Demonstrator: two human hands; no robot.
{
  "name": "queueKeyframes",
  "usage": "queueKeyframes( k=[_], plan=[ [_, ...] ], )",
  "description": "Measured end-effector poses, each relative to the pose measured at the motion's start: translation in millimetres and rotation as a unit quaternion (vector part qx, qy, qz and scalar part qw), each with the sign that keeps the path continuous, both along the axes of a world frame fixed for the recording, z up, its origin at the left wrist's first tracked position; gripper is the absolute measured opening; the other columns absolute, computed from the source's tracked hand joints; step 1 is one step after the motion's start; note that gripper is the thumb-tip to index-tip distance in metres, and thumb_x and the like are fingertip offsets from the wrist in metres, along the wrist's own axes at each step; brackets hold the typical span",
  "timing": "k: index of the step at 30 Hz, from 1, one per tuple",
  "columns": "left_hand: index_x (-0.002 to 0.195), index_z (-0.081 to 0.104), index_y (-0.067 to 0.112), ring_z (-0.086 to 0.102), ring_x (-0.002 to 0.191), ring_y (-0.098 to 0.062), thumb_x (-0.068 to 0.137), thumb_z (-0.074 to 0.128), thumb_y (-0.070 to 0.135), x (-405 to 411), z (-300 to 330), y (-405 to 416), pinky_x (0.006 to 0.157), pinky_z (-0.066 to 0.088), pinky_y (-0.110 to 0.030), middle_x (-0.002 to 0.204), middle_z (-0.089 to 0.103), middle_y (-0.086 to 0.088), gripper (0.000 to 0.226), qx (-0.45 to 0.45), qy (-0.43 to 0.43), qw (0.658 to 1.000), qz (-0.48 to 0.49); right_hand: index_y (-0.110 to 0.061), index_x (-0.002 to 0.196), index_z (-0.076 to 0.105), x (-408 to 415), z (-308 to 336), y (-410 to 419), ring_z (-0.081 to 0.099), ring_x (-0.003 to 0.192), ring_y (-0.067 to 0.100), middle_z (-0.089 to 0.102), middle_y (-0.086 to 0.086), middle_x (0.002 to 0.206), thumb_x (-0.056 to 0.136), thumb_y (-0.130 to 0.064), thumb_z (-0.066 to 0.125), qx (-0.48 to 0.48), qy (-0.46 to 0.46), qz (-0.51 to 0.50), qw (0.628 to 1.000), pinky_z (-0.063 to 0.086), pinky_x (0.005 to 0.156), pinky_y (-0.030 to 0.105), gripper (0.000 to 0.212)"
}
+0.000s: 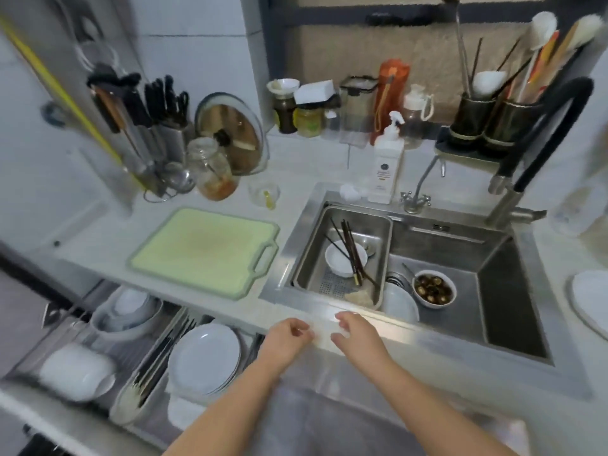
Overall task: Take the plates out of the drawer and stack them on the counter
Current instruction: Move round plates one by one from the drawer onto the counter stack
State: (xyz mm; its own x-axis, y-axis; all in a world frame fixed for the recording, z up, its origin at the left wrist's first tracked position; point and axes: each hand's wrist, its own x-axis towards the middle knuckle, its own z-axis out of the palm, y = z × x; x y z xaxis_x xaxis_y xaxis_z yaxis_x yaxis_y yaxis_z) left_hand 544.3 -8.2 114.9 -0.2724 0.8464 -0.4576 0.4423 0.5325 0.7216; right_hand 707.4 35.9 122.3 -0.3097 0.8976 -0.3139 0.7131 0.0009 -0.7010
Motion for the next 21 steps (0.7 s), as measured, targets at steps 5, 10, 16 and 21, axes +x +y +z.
queueKeyframes(
  k=[5, 10, 16, 21],
  plan=[
    [0.079, 0.068, 0.027, 0.064, 0.085, -0.015, 0.079, 0.067, 0.028, -82.8, -13.0, -51.8, 0.084, 0.049, -0.028, 0.079, 0.067, 0.007, 0.002, -0.025, 0.029, 0.997, 0.063, -0.009, 0.130, 0.052, -87.7, -11.9, -25.9, 0.055, 0.119, 0.024, 0.058, 0.012, 0.128, 0.086, -0.015, 0.060, -0.030, -0.021, 0.080, 0.996, 0.044, 0.099, 0.030, 0.045],
    [0.088, 0.062, 0.024, 0.066, 0.090, -0.026, 0.084, 0.063, 0.030, -156.6, -23.8, -90.1, 0.087, 0.053, -0.037, 0.088, 0.068, -0.004, 0.007, -0.076, 0.018, 0.989, 0.121, -0.007, 0.118, 0.060, -159.6, -27.1, -47.8, 0.060, 0.109, 0.026, 0.065, 0.012, 0.118, 0.085, -0.019, 0.060, -0.042, -0.055, 0.137, 0.988, 0.047, 0.092, 0.033, 0.036],
    [0.092, 0.061, 0.028, 0.065, 0.095, -0.023, 0.083, 0.062, 0.031, -227.2, -47.8, -119.5, 0.090, 0.053, -0.037, 0.098, 0.067, -0.001, 0.010, -0.103, 0.004, 0.983, 0.151, -0.016, 0.124, 0.055, -229.1, -62.5, -55.8, 0.058, 0.107, 0.022, 0.062, 0.004, 0.117, 0.090, -0.030, 0.052, -0.060, -0.119, 0.190, 0.973, 0.046, 0.085, 0.031, 0.037],
    [0.109, 0.065, 0.019, 0.064, 0.101, -0.023, 0.086, 0.060, 0.031, -273.7, -86.5, -118.7, 0.091, 0.051, -0.032, 0.105, 0.068, -0.004, 0.027, -0.145, -0.007, 0.978, 0.151, -0.013, 0.135, 0.045, -266.0, -105.0, -48.0, 0.053, 0.116, 0.024, 0.053, 0.008, 0.132, 0.094, -0.025, 0.046, -0.090, -0.170, 0.203, 0.960, 0.046, 0.098, 0.038, 0.042]
  ],
)
